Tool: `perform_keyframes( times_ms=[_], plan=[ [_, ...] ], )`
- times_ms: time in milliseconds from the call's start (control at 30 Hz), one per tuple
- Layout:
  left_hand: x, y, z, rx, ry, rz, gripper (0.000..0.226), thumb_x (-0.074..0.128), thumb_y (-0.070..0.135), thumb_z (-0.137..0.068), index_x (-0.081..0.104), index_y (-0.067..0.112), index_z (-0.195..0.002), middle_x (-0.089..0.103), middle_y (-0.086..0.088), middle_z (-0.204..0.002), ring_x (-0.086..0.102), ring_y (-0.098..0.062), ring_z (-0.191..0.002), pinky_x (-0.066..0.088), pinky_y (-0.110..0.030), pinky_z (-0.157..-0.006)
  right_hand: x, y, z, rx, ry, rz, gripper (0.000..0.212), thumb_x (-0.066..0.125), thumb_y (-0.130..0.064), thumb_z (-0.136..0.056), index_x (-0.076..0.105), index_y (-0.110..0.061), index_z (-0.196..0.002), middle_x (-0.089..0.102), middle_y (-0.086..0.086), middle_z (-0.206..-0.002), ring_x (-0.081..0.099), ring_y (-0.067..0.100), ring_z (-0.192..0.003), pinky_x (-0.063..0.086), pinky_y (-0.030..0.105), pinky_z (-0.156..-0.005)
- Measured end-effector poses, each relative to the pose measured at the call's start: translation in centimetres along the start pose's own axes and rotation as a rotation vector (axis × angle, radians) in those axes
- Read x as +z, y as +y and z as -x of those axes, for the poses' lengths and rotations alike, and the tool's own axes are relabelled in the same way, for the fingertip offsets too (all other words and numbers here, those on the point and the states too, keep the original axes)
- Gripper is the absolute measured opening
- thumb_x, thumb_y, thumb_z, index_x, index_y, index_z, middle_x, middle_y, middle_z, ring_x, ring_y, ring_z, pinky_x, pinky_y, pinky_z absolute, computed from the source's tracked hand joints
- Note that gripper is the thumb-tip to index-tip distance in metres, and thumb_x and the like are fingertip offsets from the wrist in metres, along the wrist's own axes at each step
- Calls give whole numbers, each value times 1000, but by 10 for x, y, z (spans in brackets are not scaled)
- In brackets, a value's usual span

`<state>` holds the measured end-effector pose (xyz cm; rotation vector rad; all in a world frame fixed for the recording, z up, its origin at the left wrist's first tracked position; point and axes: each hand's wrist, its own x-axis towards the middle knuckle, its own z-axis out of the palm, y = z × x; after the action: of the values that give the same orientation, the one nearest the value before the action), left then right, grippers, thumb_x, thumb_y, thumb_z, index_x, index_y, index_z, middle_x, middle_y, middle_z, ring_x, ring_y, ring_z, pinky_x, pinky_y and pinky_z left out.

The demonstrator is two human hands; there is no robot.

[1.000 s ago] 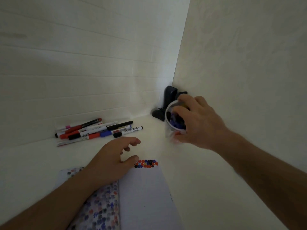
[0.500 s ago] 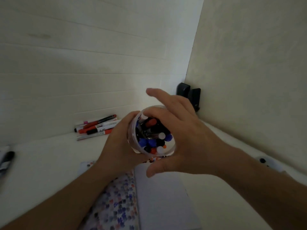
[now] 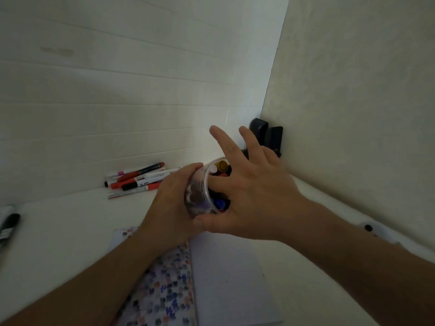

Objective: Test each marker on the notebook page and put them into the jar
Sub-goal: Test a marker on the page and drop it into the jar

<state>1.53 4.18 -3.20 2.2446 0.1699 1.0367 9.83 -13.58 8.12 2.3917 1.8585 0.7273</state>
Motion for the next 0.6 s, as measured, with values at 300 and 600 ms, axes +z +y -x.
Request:
perform_keyframes(
  times_ms=[300, 600],
  plan=[
    [-5, -2, -5, 8, 81, -5, 101, 94, 51, -62, 45, 18, -144, 58, 6, -134, 57, -12, -124, 49, -42, -105, 23, 8, 0, -169, 219, -331, 55, 71, -73, -77, 68, -28, -109, 22, 11, -168, 24, 41, -153, 41, 60, -113],
    [1, 0, -9, 50, 28, 162, 92, 86, 58, -70, 47, 17, -143, 58, 8, -139, 56, -16, -130, 49, -41, -106, 23, 13, 12, -100, 283, -598, 102, 84, -64, -68, 32, -36, -151, 14, -5, -168, 46, 9, -134, 59, 31, -95]
  ],
)
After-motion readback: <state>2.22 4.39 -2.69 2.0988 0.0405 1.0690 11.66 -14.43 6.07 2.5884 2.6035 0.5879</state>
